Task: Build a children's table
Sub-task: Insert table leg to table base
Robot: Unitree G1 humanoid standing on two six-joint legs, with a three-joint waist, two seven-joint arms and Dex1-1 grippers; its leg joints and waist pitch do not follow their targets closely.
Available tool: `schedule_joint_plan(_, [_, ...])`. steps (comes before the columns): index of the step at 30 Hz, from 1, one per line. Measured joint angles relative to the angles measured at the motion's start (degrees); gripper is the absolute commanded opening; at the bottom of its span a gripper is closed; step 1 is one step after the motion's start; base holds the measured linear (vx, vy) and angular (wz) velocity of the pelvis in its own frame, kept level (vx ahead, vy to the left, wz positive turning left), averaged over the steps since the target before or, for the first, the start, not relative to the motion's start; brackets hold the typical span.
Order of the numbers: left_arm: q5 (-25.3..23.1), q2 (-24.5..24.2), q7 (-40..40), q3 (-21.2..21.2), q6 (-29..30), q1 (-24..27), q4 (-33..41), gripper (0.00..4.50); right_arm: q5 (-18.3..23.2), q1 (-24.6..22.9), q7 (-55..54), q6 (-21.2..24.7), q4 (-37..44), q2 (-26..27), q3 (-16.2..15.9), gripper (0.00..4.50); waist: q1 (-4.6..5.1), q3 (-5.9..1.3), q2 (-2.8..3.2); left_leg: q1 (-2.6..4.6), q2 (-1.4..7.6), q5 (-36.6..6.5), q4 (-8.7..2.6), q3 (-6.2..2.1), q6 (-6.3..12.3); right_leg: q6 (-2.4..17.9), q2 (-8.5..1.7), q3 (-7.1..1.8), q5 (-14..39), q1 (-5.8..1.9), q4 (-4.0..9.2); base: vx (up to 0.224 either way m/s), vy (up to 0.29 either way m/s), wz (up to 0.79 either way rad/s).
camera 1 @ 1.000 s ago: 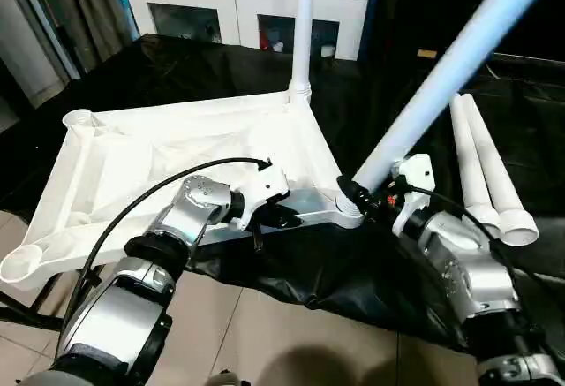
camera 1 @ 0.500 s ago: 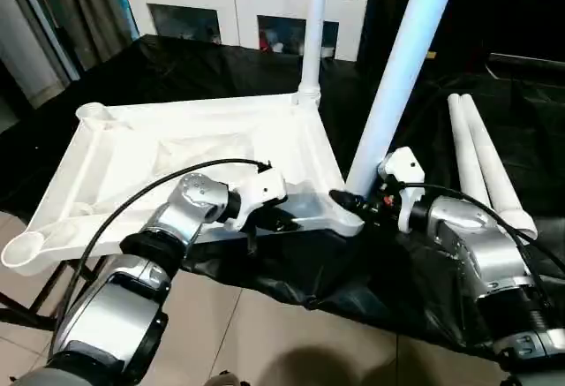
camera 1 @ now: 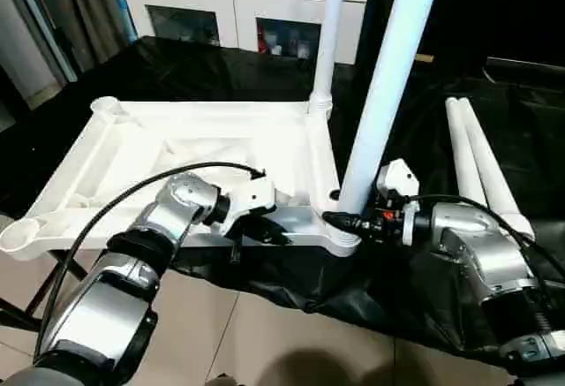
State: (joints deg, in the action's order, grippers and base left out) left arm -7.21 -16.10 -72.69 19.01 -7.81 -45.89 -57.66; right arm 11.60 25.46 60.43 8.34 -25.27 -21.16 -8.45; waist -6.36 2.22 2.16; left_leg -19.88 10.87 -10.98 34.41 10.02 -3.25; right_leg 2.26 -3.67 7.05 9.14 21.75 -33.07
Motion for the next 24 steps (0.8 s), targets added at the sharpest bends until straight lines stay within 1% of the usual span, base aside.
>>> schedule_joint_plan(1, [-0.36, 0.59, 2.22, -0.24, 1.27, -0.76, -0.9, 0.0, -0.4, 0.47, -3.11, -0.34, -1.52, 1.45, 0.98, 1.9, 0.16, 0.08, -0.12, 0.16, 0.0, 0.0, 0.01, 0.0, -0.01, 0.0, -0.02, 0.06, 0.0, -0.09, 0.0, 0.0, 0.0, 0.0])
schedule_joint_plan(3, [-0.58, 1.33, 4.93, -0.63, 2.9, -1.44, -1.77, 0.0, -1.2, 1.58, -7.38, -0.63, -3.4, 3.03, 1.76, 1.9, 0.71, 0.17, -0.13, 0.17, -0.03, -0.01, 0.0, -0.01, -0.02, -0.01, -0.18, 0.37, 0.0, -0.09, 0.15, -0.026, 0.004, -0.02])
schedule_joint_plan(4, [-0.53, 2.04, 6.51, -1.17, 3.91, -1.63, -2.23, 0.0, -1.5, 2.06, -10.38, -1.31, -4.86, 4.13, 2.46, 1.9, 1.21, 0.24, -0.16, 0.15, -0.07, -0.01, 0.01, -0.02, -0.01, -0.01, -0.58, 0.97, 0.0, -0.16, 0.28, -0.053, 0.008, -0.04])
schedule_joint_plan(5, [-0.52, 2.68, 8.0, -1.49, 4.82, -1.8, -2.36, 0.0, -1.84, 2.5, -13.06, -1.75, -6.03, 5.08, 3.23, 1.9, 1.51, 0.32, -0.01, 0.16, 0.04, -0.01, 0.03, -0.06, -0.01, -0.01, -0.88, 1.75, 0.0, -0.31, 0.59, 0.0, 0.0, 0.0])
schedule_joint_plan(6, [-0.5, 3.34, 9.72, -1.97, 5.7, -1.97, -2.6, 0.0, -2.3, 3.45, -15.85, -2.15, -7.55, 6.11, 3.81, 1.9, 1.98, 0.51, 0.26, 0.2, 0.21, -0.01, 0.03, -0.32, 0.0, -0.01, -0.91, 2.39, 0.0, -0.71, 1.23, 0.0, 0.0, 0.0])
schedule_joint_plan(7, [-0.43, 3.87, 11.07, -2.42, 6.67, -2.1, -2.64, 0.0, -2.76, 4.35, -18.45, -2.4, -8.71, 6.98, 4.1, 1.9, 2.61, 0.72, 0.72, 0.18, 0.49, -0.02, -0.03, -0.57, 0.01, -0.01, -1.15, 3.48, 0.0, -1.18, 1.99, 0.0, 0.0, 0.0])
schedule_joint_plan(8, [-0.4, 4.62, 13.35, -3.07, 8.17, -2.47, -2.65, 0.0, -3.22, 5.89, -22.66, -2.71, -10.83, 8.63, 4.87, 1.9, 3.23, 1.04, 1.28, -0.02, 0.94, -0.03, -0.05, -0.68, 0.01, -0.07, -1.24, 4.39, 0.05, -1.69, 2.45, -0.058, 0.045, -0.11])
schedule_joint_plan(9, [-0.4, 5.28, 14.8, -3.19, 9.21, -2.84, -2.66, 0.0, -3.44, 6.51, -25.1, -2.83, -11.78, 9.21, 5.29, 1.9, 3.24, 1.25, 1.39, -0.17, 0.94, -0.03, -0.05, -0.59, 0.01, -0.13, -1.39, 4.13, 0.77, -1.65, 1.16, -0.074, 0.019, 0.01])
schedule_joint_plan(10, [-0.41, 6.17, 16.86, -3.41, 10.28, -2.85, -2.66, 0.0, -3.64, 7.2, -28.02, -2.83, -13.26, 10.12, 5.83, 1.9, 3.09, 1.35, 1.27, 0.05, 0.8, -0.03, 0.02, 0.2, 0.0, 0.59, -1.65, 2.04, 1.98, -1.58, -1.74, -0.074, 0.019, 0.01])
schedule_joint_plan(11, [-0.41, 6.73, 18.58, -3.64, 10.94, -2.87, -2.52, 0.0, -3.95, 8.42, -30.36, -2.74, -14.58, 10.9, 6.15, 1.9, 3.18, 1.26, 0.05, 0.92, 0.52, -0.03, 0.09, 1.37, -0.04, -0.66, -1.96, -0.07, 2.74, -1.47, -3.09, 0.019, -0.05, 0.11])
schedule_joint_plan(12, [-0.44, 7.26, 20.14, -3.92, 11.58, -2.91, -2.38, 0.0, -4.5, 9.41, -32.43, -2.64, -15.7, 11.52, 6.35, 1.9, 3.08, 1.34, -0.15, 1.1, -0.1, -0.46, -0.11, 1.14, -0.52, -1.4, -2.05, -0.51, 2.93, -0.69, -3.41, 0.091, -0.074, -0.06])
schedule_joint_plan(13, [-0.45, 7.71, 21.31, -4.2, 12.08, -3.0, -2.11, 0.0, -4.77, 10.63, -34.7, -2.52, -16.88, 12.24, 6.78, 1.9, 2.1, 1.26, -0.1, 0.77, -0.59, -0.81, -0.13, 0.23, -0.33, -1.41, -2.13, -0.36, 2.96, -0.63, -3.39, 0.091, -0.074, -0.06])
schedule_joint_plan(14, [-0.51, 8.31, 22.16, -4.21, 12.55, -3.09, -1.65, 0.0, -4.78, 11.24, -36.18, -2.5, -17.58, 12.71, 7.57, 1.9, 1.38, 1.22, 0.0, 0.25, -0.84, -0.75, -0.34, -0.46, -0.35, -1.37, -2.09, -0.19, 2.96, -0.44, -3.4, 0.063, -0.045, -0.19])
schedule_joint_plan(15, [-0.7, 8.84, 23.11, -4.2, 13.04, -3.09, -1.13, 0.0, -4.77, 11.96, -37.88, -2.31, -18.36, 13.37, 8.61, 1.9, 1.05, 1.08, 0.11, -0.05, -0.8, -0.4, -0.42, -0.85, -0.61, -1.3, -1.82, -0.06, 2.95, -0.21, -3.34, 0.0, 0.0, 0.0])
schedule_joint_plan(16, [-0.73, 9.14, 23.67, -4.2, 13.43, -3.09, -0.46, 0.0, -4.79, 12.64, -39.22, -2.25, -18.92, 13.78, 9.15, 1.9, 1.03, 0.94, 0.19, -0.47, -0.66, 0.39, -0.46, -1.2, -0.9, -0.94, -1.46, -0.03, 2.7, 0.1, -3.23, 0.0, 0.0, 0.0])
schedule_joint_plan(18, [-0.75, 9.1, 23.84, -4.2, 13.61, -3.07, 0.08, 0.0, -4.94, 12.96, -40.18, -2.26, -18.96, 14.11, 9.28, 1.9, 1.14, 0.9, 0.18, -0.73, -0.52, 0.71, -0.47, -1.21, -0.86, -0.59, -1.3, -0.02, 2.43, 0.23, -3.03, 0.0, 0.0, 0.0])
schedule_joint_plan(24, [-1.44, 8.38, 23.96, -4.07, 12.87, -2.8, 0.54, 0.0, -5.67, 13.69, -41.42, -3.03, -20.12, 15.25, 9.33, 1.9, 1.75, 0.86, 0.15, -0.71, -0.53, 0.57, -0.56, -0.99, -0.65, -0.38, -1.31, -0.11, 2.06, 0.11, -2.31, 0.0, 0.0, 0.0])
